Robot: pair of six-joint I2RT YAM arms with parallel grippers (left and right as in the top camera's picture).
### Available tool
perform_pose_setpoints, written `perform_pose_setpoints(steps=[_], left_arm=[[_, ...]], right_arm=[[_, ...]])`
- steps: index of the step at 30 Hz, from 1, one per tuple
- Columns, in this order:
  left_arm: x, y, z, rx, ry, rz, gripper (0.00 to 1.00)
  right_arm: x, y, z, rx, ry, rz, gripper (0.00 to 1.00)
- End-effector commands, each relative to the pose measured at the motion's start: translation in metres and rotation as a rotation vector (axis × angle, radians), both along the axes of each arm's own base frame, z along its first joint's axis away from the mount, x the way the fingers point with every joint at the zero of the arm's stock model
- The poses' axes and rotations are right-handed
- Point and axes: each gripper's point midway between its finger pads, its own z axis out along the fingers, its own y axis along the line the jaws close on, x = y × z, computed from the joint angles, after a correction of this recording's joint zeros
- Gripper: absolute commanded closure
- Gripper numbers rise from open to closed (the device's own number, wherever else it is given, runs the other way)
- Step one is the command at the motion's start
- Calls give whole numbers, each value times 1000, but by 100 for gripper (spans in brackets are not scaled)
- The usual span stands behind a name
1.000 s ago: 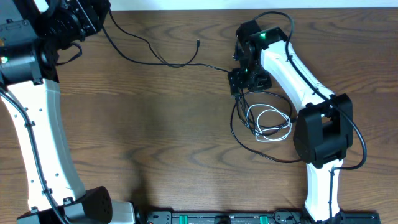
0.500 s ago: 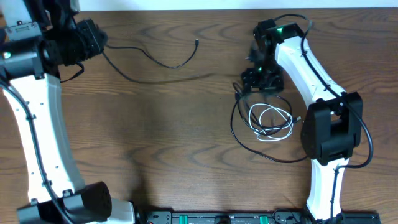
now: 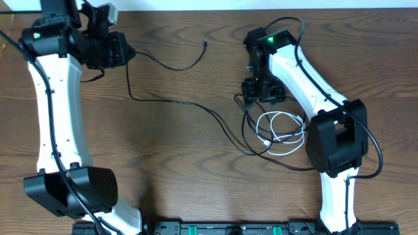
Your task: Untangle cables
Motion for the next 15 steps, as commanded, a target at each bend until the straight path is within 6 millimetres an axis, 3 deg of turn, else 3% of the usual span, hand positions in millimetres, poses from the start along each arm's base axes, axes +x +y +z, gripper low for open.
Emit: perform_pose_setpoints(steps=[1, 15], left_arm=[[0, -4, -6, 0, 2, -40, 93], [0, -4, -6, 0, 2, -40, 93]], right_arm=[[-4, -11, -8, -39, 26, -92, 36], [-32, 0, -71, -8, 100, -249, 55]])
